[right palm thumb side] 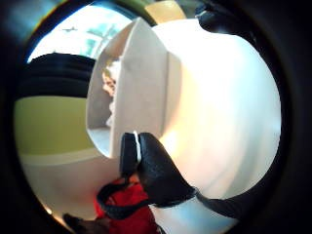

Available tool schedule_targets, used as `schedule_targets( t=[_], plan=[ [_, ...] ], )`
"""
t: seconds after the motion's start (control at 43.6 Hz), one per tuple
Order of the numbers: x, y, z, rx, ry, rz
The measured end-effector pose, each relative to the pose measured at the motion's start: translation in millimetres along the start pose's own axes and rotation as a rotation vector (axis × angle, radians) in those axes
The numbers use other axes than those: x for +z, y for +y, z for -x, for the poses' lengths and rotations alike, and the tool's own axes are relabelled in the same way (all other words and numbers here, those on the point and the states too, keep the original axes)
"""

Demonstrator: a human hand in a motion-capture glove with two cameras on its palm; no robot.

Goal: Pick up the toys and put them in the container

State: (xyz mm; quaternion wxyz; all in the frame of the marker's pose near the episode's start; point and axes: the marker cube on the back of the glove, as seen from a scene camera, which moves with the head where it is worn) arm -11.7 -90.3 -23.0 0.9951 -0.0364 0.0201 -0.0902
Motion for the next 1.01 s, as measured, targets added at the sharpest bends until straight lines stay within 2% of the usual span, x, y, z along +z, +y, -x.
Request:
schedule_targets(
  t=[0.184,0.321,0.505,1.01],
  plan=[
    [20,42,-49,0.068,0.091,0.006],
    [29,65,-70,0.166,0.029,-0.033],
    [40,75,-90,0.277,0.037,-0.043],
    [44,55,-61,0.226,-0.010,-0.094]
  ],
)
